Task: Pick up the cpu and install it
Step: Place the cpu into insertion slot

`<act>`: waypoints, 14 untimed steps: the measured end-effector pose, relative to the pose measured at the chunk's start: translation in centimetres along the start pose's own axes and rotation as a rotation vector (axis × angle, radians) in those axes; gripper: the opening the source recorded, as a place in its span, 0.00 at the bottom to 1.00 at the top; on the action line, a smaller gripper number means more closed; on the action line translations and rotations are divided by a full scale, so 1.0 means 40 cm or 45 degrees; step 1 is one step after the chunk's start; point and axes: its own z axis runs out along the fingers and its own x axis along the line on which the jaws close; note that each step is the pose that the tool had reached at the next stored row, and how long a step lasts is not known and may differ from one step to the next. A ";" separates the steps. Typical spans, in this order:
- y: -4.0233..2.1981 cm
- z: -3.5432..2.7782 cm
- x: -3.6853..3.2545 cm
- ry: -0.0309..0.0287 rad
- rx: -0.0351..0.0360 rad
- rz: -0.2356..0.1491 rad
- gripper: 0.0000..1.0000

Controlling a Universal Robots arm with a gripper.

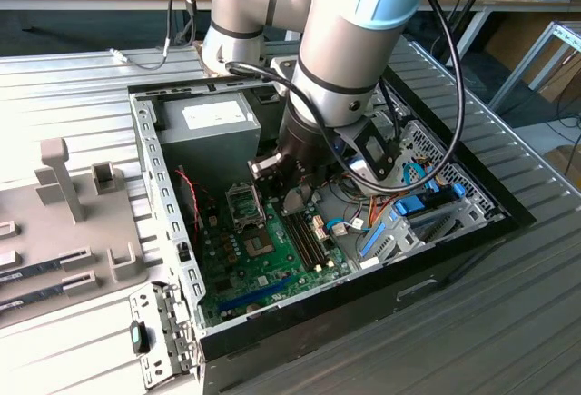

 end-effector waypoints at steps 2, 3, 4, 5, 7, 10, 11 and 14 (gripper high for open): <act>0.000 0.005 0.009 0.0002 0.0021 0.000 0.47; 0.000 0.006 0.013 0.0002 0.0038 0.000 0.47; 0.000 0.008 0.016 0.0002 0.0071 0.000 0.47; 0.000 0.010 0.017 0.0002 0.0099 0.000 0.47; -0.001 0.013 0.021 0.0003 0.0146 0.000 0.47; -0.001 0.024 0.030 0.0003 0.0160 0.000 0.47; -0.001 0.028 0.033 0.0003 0.0163 0.000 0.47; -0.002 0.049 0.047 0.0002 0.0161 0.000 0.47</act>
